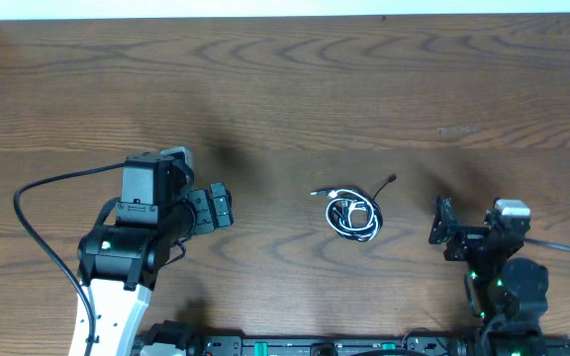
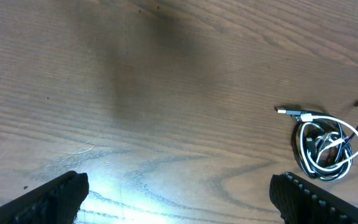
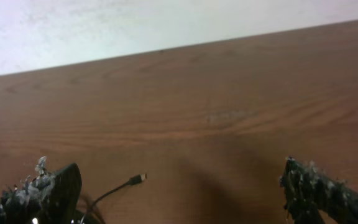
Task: Untangle cables
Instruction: 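Raise the left arm and orient its gripper toward the cable bundle, then move the left gripper down onto the black-and-white cable bundle and grasp it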
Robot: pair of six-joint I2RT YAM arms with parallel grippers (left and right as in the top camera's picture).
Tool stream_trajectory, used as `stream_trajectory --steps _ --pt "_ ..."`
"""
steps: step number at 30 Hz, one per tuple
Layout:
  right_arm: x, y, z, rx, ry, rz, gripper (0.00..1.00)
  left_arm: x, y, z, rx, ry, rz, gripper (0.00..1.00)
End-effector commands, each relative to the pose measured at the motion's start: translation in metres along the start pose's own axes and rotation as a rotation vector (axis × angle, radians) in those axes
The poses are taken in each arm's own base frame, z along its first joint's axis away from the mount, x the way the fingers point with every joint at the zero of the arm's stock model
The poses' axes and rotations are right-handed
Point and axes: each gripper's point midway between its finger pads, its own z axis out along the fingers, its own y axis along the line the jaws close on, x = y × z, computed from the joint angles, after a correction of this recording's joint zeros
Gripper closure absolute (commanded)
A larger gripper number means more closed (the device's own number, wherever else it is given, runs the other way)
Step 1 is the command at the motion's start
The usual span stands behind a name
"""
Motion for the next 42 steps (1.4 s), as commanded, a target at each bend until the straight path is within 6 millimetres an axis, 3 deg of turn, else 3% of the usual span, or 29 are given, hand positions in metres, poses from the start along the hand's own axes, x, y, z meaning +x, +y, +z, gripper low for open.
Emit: stream_trajectory --steps 1,15,20,24,30,34,38,42 --pt "-0.017 0.007 0.000 -0.016 0.024 0.012 0.01 -0.008 -0.001 -0.005 -0.009 -0.025 0.021 0.02" --pt "-0.012 0.027 0.018 -0.065 0.368 0.022 0.01 -0.008 -0.001 0.007 -0.025 0.005 0.031 0.02" --pt "-0.011 0.030 0.017 -0.087 0.476 -0.061 0.01 0.000 -0.028 0.025 0.034 0.071 0.113 0.01" --pt "-0.021 0.047 0.016 -0.175 0.456 -0.044 0.01 0.013 -0.053 0.041 0.071 0.124 0.199 0.02" --pt "-0.018 0.062 0.012 -0.262 0.471 -0.024 0.01 0.029 -0.120 0.060 0.291 0.185 0.248 0.01" --pt "-0.017 0.057 0.013 -0.230 0.474 -0.024 0.01 0.034 -0.134 0.077 0.295 0.220 0.164 0.03" --pt "-0.009 0.036 0.014 -0.095 0.511 0.040 0.01 0.050 -0.141 0.095 0.269 0.291 0.088 0.08" --pt "0.000 0.031 0.016 -0.066 0.550 0.038 0.01 0.066 -0.149 0.111 0.253 0.342 0.074 0.08"
